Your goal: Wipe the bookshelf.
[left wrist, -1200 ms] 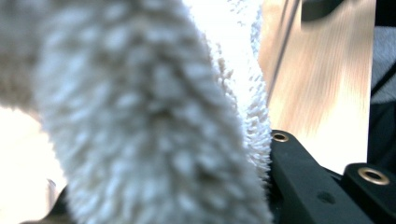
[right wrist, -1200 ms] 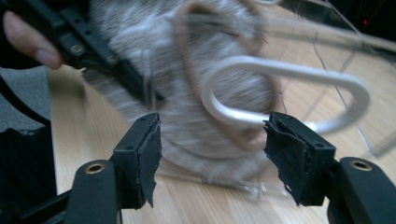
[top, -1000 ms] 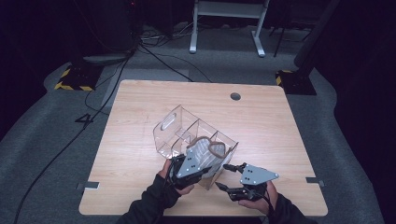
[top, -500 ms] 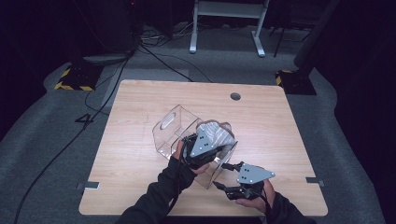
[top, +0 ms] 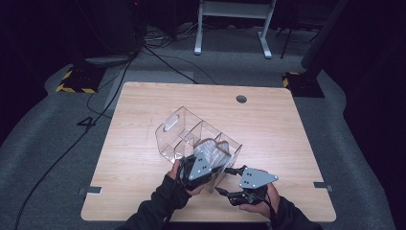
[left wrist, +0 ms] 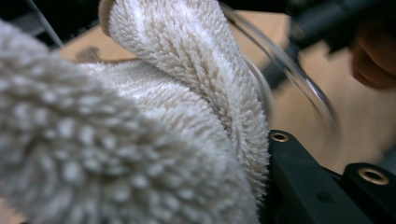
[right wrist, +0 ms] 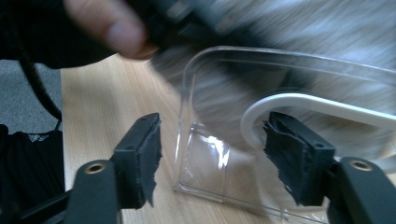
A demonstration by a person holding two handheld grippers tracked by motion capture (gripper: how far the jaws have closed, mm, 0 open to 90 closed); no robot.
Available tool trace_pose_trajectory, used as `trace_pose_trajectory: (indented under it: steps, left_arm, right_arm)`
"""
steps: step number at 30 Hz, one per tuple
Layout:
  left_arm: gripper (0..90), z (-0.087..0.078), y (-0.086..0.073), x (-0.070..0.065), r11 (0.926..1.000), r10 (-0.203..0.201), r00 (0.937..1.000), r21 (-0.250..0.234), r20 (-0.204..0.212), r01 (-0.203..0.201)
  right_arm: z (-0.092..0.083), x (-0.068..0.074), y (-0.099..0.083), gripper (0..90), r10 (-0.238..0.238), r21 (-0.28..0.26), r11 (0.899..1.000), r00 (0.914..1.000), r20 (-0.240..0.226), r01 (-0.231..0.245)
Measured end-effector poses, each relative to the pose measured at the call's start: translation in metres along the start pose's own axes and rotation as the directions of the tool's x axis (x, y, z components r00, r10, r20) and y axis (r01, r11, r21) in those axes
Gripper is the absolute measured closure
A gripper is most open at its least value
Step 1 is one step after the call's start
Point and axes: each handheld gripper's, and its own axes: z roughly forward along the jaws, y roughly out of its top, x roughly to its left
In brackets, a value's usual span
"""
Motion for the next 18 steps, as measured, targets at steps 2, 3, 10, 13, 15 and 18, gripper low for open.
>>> trace_pose_trajectory:
  steps: [2,3,10,13,15,18]
  left_arm:
    - [77.9,-0.005,-0.016,-0.009,0.9995,0.002,0.9999,0.032,0.015,-0.002]
    - [77.8,-0.005,-0.022,-0.011,0.9988,-0.013,0.9996,0.048,0.026,0.011]
    - [77.4,-0.015,-0.070,-0.021,0.9730,-0.021,0.9974,0.231,0.069,0.004]
    - [77.4,-0.013,-0.070,-0.015,0.9746,-0.032,0.9981,0.223,0.053,0.020]
    - [77.2,-0.012,-0.068,-0.014,0.9751,-0.023,0.9988,0.221,0.044,0.012]
    - [77.1,-0.010,-0.060,-0.010,0.9838,-0.028,0.9989,0.178,0.037,0.022]
  right_arm:
    - [0.000,-0.001,0.000,35.6,-0.008,0.004,1.000,1.0000,0.002,0.008]
    - [0.000,-0.002,-0.002,35.5,0.002,0.000,1.000,1.0000,-0.005,-0.002]
    - [0.001,-0.005,0.000,34.8,0.007,-0.014,1.000,1.0000,-0.001,-0.007]
    - [0.002,-0.007,0.000,35.0,-0.006,-0.012,1.000,0.9999,0.015,0.006]
    - [0.003,-0.007,0.000,35.0,-0.011,-0.012,1.000,0.9998,0.018,0.011]
    - [0.004,-0.008,0.001,34.8,-0.014,-0.013,1.000,0.9998,0.011,0.015]
